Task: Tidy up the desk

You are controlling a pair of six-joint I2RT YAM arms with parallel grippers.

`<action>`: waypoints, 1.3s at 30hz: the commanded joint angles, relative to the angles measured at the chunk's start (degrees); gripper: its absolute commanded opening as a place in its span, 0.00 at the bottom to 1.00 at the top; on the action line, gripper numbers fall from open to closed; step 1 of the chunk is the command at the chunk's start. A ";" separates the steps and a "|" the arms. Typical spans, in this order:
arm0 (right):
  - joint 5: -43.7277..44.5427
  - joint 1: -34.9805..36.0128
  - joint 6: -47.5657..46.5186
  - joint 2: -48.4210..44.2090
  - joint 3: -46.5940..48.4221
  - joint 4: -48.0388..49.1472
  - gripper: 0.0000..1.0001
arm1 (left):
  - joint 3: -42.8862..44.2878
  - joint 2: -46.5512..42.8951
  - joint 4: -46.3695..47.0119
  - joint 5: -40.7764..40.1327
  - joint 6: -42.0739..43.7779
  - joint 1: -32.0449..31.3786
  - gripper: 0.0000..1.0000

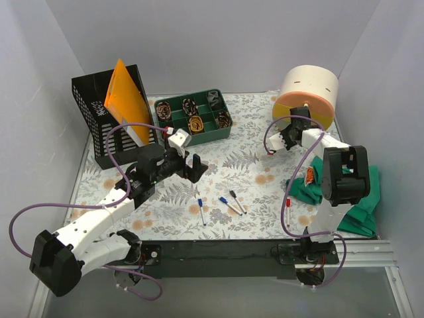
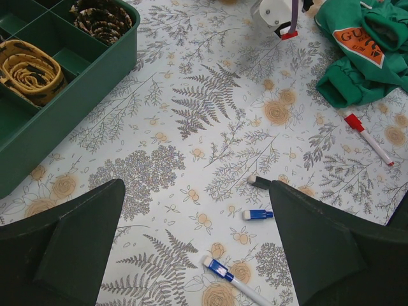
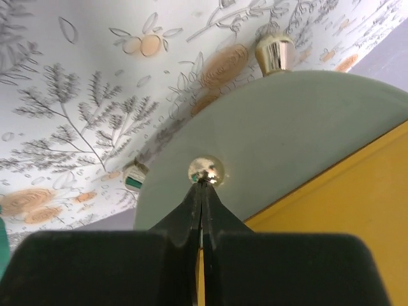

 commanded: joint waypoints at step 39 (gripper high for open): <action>-16.80 -14.90 76.64 -3.16 33.63 -15.82 0.95 | 1.96 -1.48 0.03 1.85 -0.43 0.00 0.98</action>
